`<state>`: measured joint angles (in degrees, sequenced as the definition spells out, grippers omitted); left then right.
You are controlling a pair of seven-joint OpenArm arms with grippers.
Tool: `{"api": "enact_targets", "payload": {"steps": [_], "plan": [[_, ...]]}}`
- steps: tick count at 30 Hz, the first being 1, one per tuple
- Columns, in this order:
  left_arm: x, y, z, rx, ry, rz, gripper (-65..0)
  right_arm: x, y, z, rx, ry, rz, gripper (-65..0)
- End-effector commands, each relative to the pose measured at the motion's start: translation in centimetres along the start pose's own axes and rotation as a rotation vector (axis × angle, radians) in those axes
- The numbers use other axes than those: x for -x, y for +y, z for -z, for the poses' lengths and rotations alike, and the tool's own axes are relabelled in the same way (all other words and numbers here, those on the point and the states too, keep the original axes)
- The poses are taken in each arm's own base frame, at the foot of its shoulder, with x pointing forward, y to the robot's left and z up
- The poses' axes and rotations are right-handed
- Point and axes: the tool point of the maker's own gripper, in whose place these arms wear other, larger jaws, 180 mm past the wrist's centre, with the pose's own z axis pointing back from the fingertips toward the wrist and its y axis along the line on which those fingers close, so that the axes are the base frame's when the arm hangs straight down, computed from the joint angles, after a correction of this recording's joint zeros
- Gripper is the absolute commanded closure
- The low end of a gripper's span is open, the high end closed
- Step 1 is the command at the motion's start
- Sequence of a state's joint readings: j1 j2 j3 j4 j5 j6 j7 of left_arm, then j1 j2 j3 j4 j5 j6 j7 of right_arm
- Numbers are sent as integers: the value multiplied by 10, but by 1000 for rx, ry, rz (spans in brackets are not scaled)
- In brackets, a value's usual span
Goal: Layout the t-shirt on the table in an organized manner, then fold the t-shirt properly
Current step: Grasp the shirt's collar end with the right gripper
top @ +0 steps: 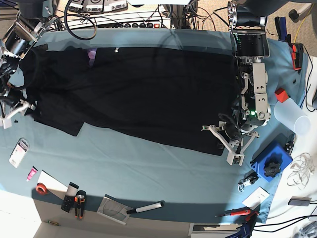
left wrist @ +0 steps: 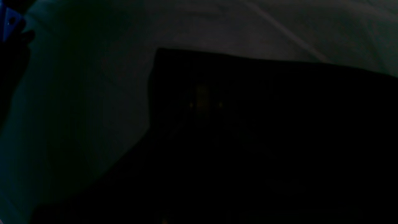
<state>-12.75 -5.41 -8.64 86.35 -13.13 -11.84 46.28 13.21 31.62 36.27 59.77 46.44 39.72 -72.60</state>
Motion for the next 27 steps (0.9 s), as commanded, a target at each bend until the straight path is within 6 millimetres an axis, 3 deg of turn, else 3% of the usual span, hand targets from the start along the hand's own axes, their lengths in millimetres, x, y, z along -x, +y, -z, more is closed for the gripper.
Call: {"api": "enact_targets", "payload": {"steps": [1, 4, 7, 11, 14, 21, 27], "plan": [[-23, -1, -3, 6, -65, 11, 0, -24, 0, -14, -3, -49, -27, -272], [-23, -1, -3, 6, -64, 11, 0, -17, -2, -19, -7, 6, -30, -297], [-24, 3, -5, -2, -65, 17, 0, -28, -11, -30, 24, -16, -46, -296], [-32, 24, -18, -36, -57, 52, 0, -53, -33, -44, 124, -155, -12, -296], [-38, 44, -31, -58, -37, 80, 0, -49, -54, -47, 237, -139, 17, -296], [-42, 72, -43, -111, -27, 125, 0, -46, -61, -39, 292, -163, 33, -296], [-43, 61, -42, -52, -32, 161, 0, -25, -58, -13, 284, -149, 83, -296]]}}
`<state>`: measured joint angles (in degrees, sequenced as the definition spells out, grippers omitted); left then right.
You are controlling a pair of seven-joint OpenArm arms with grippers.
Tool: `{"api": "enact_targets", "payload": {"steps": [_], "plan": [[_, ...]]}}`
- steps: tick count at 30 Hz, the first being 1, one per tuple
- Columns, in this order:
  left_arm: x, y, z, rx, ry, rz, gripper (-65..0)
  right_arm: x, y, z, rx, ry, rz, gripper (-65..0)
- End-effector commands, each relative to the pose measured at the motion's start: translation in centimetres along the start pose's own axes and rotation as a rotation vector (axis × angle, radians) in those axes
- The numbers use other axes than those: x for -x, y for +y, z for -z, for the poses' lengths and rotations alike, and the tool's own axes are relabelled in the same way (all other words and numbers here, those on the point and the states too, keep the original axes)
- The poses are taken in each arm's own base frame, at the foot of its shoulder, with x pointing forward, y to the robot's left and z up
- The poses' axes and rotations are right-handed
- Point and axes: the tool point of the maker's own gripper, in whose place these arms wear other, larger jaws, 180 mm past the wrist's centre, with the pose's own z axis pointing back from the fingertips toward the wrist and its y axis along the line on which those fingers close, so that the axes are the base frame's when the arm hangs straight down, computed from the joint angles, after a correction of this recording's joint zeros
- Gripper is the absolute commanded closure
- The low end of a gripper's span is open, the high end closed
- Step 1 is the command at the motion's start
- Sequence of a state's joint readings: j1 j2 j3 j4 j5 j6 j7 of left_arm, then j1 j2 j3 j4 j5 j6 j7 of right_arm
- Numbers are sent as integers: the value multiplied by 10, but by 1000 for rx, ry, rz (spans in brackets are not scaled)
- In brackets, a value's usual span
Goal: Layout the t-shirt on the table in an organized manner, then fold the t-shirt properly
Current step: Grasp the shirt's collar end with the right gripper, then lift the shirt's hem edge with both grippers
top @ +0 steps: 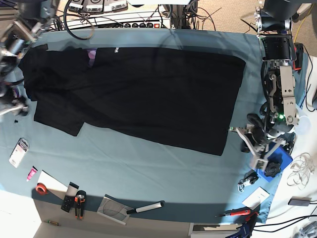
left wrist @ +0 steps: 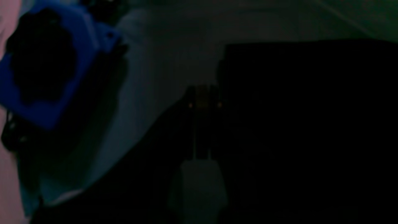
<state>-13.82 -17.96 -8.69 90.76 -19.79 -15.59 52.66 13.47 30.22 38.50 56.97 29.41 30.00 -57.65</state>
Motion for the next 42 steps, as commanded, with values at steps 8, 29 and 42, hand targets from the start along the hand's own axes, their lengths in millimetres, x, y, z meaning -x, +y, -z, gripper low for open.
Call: {"api": "enact_targets", "payload": {"steps": [8, 29, 42], "plan": [[-25, 2, -6, 6, -77, 5, 0, 0, 20, 10, -62, -34, 4, -295], [-39, -41, -5, 176, -170, 71, -49, 9, 67, 26, -200, -31, 23, -295], [-28, -46, 43, 144, -103, -15, -201, 15, 67, 26, -198, 5, 13, -295]]}}
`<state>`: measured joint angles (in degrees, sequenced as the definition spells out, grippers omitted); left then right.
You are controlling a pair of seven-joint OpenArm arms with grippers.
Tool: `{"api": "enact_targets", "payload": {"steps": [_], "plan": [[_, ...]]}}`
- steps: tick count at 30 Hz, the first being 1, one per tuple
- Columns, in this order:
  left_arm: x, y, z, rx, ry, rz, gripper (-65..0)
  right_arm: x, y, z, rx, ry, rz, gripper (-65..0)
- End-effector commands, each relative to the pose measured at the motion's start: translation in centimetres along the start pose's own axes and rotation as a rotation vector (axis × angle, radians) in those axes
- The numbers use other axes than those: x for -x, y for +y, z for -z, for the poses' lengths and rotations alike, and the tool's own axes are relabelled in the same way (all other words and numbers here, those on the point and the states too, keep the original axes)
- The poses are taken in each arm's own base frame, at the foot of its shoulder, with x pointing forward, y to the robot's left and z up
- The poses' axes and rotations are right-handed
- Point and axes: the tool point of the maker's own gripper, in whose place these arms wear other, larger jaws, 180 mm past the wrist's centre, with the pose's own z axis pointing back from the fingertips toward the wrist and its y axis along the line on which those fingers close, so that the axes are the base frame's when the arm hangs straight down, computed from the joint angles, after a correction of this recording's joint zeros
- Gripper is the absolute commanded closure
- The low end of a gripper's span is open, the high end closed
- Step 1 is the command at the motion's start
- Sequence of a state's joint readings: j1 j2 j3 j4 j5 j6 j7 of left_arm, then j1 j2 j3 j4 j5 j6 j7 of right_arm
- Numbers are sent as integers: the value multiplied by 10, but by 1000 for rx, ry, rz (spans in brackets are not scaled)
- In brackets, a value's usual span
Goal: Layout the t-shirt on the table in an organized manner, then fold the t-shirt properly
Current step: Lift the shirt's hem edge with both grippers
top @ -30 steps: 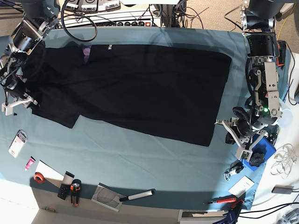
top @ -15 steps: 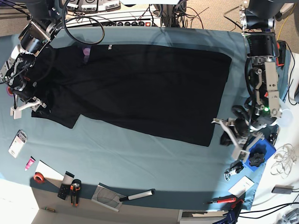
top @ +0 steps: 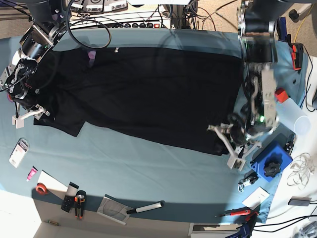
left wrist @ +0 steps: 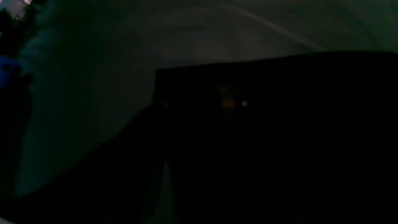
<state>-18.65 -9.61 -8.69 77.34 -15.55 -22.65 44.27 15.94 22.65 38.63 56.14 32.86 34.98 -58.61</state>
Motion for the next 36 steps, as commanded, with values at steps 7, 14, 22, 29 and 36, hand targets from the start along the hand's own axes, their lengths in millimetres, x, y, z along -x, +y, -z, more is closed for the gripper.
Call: {"api": "enact_targets", "payload": {"steps": [7, 14, 22, 29, 36], "plan": [[-23, 20, 26, 36, 50, -29, -201, -4, -3, -4, 17, 24, -21, -295], [0, 42, 35, -57, 155, -23, -222, -1, -4, -5, 18, 43, -21, -295], [24, 12, 40, 105, 219, -65, -235, -1, 0, -4, 0, 43, -49, -295], [25, -7, 37, 209, 211, -96, -174, -2, -1, -5, 1, 38, -48, -206], [12, 1, 41, 159, 141, -146, 0, -46, 0, -10, 10, -107, -55, 0]]}}
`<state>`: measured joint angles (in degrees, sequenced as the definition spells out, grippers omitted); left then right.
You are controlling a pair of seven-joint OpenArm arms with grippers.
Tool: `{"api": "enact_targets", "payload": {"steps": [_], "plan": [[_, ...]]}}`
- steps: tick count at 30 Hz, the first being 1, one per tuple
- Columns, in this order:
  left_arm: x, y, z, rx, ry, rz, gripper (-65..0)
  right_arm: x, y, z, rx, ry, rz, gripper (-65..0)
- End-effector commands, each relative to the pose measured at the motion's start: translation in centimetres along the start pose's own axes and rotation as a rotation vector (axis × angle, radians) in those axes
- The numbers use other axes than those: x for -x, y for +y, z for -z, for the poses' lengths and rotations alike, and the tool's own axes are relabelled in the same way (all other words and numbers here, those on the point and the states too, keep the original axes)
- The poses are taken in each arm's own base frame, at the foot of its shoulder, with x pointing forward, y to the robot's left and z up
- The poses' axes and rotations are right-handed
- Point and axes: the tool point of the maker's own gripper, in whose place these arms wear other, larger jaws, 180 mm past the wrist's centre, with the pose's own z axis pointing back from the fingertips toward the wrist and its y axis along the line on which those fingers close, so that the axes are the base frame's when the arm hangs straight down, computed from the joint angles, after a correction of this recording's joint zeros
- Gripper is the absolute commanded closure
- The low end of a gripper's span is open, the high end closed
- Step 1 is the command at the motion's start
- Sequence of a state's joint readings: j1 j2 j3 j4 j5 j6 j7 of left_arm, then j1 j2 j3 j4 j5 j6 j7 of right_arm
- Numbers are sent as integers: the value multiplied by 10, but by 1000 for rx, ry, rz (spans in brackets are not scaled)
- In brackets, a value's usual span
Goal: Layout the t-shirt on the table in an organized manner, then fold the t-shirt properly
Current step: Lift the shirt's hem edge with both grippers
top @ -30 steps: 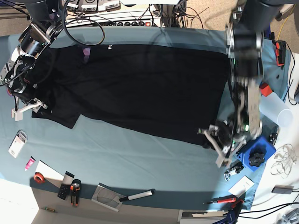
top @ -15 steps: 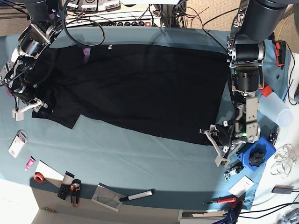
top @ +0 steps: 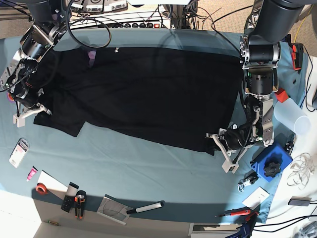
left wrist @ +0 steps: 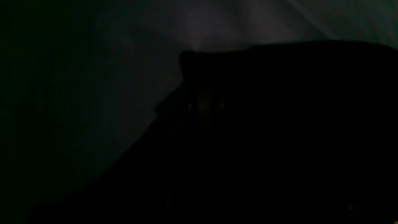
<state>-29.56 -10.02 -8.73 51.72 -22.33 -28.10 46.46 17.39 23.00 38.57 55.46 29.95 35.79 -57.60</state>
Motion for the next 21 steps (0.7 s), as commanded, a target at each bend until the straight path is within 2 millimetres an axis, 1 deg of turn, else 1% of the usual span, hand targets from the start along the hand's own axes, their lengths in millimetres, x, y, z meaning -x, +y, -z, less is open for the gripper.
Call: {"api": "enact_targets", "payload": {"steps": [1, 4, 6, 9, 11, 13, 16, 19, 21], "plan": [[-21, 2, -6, -8, -42, 21, 0, -49, 2, -13, -5, -123, -29, 0], [-24, 2, -8, -10, -51, 22, 0, -80, 5, -16, 17, -180, -65, 0], [-29, 5, -12, -15, -72, 14, 0, -98, 12, -18, 16, -219, -76, 0], [-39, 14, -22, -29, -112, -20, 0, -114, 20, -20, 1, -253, -78, 0], [-44, 20, -31, -19, -149, -77, 0, -116, 21, -20, -4, -261, -76, 0], [-48, 23, -39, 20, -188, -136, 0, -114, 20, -20, -4, -255, -75, 0], [-52, 18, -52, 125, -239, -164, 0, -114, 19, -21, -7, -255, -65, 0], [-52, 16, -65, 209, -269, -224, 0, -118, 23, -27, -65, -290, -4, 0], [-51, 17, -73, 249, -279, -273, 0, -116, 26, -32, -114, -289, 16, 0]]}}
